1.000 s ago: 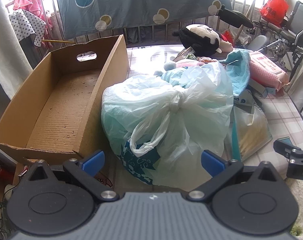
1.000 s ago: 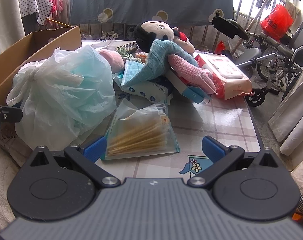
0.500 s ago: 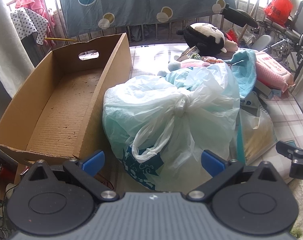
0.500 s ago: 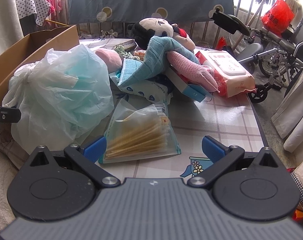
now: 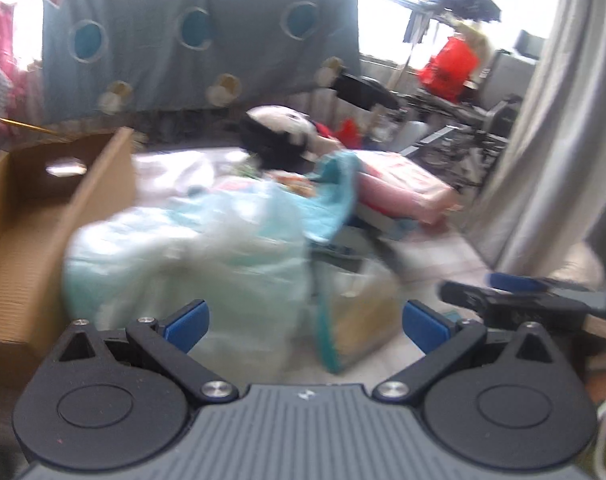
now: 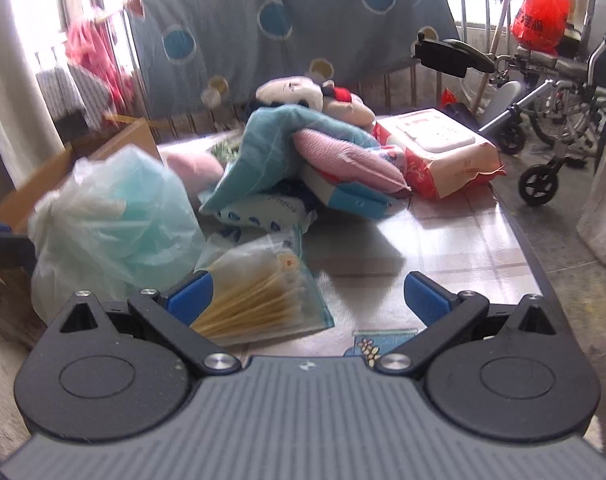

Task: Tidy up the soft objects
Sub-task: 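Grasp the white-and-blue wipes packet with the left tool while the right tool reaches toward the pink sponge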

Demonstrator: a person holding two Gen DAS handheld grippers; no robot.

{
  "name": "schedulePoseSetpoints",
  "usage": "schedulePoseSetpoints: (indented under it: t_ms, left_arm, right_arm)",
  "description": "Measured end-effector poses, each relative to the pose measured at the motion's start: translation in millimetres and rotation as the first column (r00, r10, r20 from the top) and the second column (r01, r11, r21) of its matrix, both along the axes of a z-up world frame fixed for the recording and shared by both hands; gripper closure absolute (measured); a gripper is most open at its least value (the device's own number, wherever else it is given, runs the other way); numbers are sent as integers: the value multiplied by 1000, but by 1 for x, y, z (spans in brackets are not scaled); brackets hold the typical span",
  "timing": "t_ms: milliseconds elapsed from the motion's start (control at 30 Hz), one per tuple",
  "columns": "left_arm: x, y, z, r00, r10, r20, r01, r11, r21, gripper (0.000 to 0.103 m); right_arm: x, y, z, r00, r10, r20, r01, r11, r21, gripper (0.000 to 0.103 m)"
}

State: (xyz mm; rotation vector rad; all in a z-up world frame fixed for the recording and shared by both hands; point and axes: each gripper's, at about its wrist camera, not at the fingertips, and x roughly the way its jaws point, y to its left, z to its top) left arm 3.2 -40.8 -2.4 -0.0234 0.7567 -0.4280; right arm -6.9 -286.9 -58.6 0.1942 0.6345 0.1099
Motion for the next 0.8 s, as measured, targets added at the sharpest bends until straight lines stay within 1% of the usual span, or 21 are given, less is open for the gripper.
schedulePoseSetpoints:
  t_ms: [33, 67, 100, 133, 167, 200, 233, 267, 300, 367, 400, 433, 500, 567, 600, 633, 700, 767, 800]
  left_arm:
    - [2, -10, -5, 999, -26, -21, 26, 1000, 8, 4]
    - [4, -23, -11, 998, -54, -39, 55, 998, 34, 8]
    - [5, -35, -16, 996, -80, -49, 83, 994, 67, 15]
    - [6, -47, -21, 993, -101, -55, 106, 988, 109, 20]
    - [6, -58, -26, 991, -119, -61, 127, 980, 150, 23]
    - [4, -70, -31, 987, -145, -66, 155, 969, 192, 27]
    - [5, -79, -35, 984, -165, -71, 177, 959, 221, 29]
    - [5, -87, -39, 980, -182, -74, 195, 949, 248, 29]
    - [7, -97, -44, 977, -201, -68, 212, 937, 279, 29]
    - [9, -112, -52, 975, -217, -43, 218, 914, 343, 29]
    - [12, -119, -57, 975, -219, -31, 214, 902, 375, 30]
    - [13, -124, -62, 975, -221, -18, 210, 891, 403, 30]
    - [17, -135, -72, 973, -233, -5, 209, 867, 452, 30]
    - [18, -143, -80, 968, -253, 4, 220, 852, 475, 30]
    - [20, -146, -84, 966, -259, 3, 224, 844, 487, 29]
    - [21, -151, -87, 965, -262, 3, 225, 837, 499, 25]
    - [23, -156, -95, 964, -267, 7, 225, 823, 522, 17]
    - [25, -159, -100, 962, -274, 7, 228, 813, 536, 16]
    - [27, -160, -103, 962, -274, 10, 226, 812, 538, 15]
  right_arm:
    - [2, -11, -4, 1000, 0, -1, 0, 999, 44, 1]
    - [7, -21, -7, 1000, -1, -16, 3, 997, 80, 1]
    - [11, -31, -10, 1000, 1, -24, 1, 994, 114, 1]
    - [15, -39, -12, 1000, 7, -20, -4, 989, 145, 1]
    - [18, -46, -13, 1000, 9, -14, -6, 985, 171, 1]
    - [23, -52, -14, 1000, 13, -9, -11, 981, 193, 1]
    - [27, -56, -16, 1000, 22, -7, -20, 977, 212, 3]
    - [33, -59, -18, 999, 35, -9, -32, 972, 233, 5]
    - [40, -61, -20, 998, 56, -16, -50, 963, 266, 9]
    - [60, -64, -29, 993, 111, -48, -89, 938, 335, 19]
    - [71, -64, -34, 987, 142, -72, -106, 924, 367, 29]
    - [81, -63, -41, 982, 164, -98, -113, 912, 396, 35]
    - [98, -62, -54, 971, 200, -134, -121, 888, 445, 40]
    - [114, -60, -70, 958, 224, -177, -113, 868, 483, 42]
    - [121, -60, -77, 952, 238, -195, -110, 855, 507, 43]
    - [126, -58, -85, 942, 257, -216, -107, 840, 532, 48]
    - [132, -57, -97, 921, 316, -227, -119, 785, 608, 52]
    - [133, -57, -107, 899, 372, -230, -122, 719, 684, 55]
    - [132, -57, -111, 896, 386, -217, -129, 696, 707, 56]
